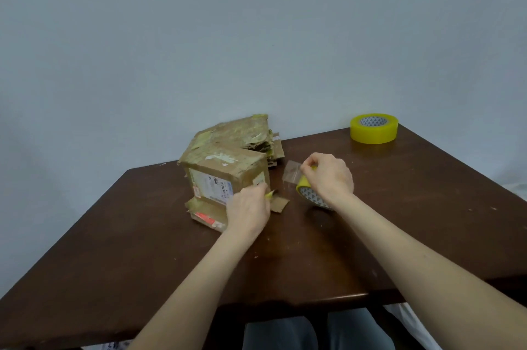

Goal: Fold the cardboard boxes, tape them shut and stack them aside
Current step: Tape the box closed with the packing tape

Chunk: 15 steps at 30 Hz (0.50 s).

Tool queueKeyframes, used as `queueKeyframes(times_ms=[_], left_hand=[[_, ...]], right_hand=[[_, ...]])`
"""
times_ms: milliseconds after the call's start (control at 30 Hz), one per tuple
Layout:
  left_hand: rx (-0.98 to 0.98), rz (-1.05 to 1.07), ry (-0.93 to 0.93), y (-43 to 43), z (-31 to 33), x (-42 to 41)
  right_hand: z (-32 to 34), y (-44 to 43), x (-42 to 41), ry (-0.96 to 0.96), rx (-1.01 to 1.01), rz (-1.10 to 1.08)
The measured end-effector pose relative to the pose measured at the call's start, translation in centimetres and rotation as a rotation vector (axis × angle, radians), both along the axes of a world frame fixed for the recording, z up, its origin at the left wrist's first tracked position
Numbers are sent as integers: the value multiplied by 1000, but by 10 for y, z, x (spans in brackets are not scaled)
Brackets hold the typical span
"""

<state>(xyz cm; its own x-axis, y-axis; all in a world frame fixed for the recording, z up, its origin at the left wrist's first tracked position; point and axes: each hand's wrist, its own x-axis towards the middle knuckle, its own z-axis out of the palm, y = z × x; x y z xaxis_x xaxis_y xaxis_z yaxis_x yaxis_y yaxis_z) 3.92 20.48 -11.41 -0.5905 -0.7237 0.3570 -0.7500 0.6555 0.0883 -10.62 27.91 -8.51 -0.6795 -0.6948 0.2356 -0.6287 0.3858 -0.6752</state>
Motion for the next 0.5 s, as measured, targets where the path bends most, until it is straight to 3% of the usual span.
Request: queueKeyframes(times_ms=[167, 267, 500], left_hand=[[72, -43, 262, 2, -1, 16], [224, -71, 333, 4, 7, 9], [467, 30, 256, 8, -7, -25]], right_hand=[[-10, -3, -10, -103, -88, 21], [-12, -7, -12, -204, -169, 21], [-7, 4, -23, -232, -276, -22]])
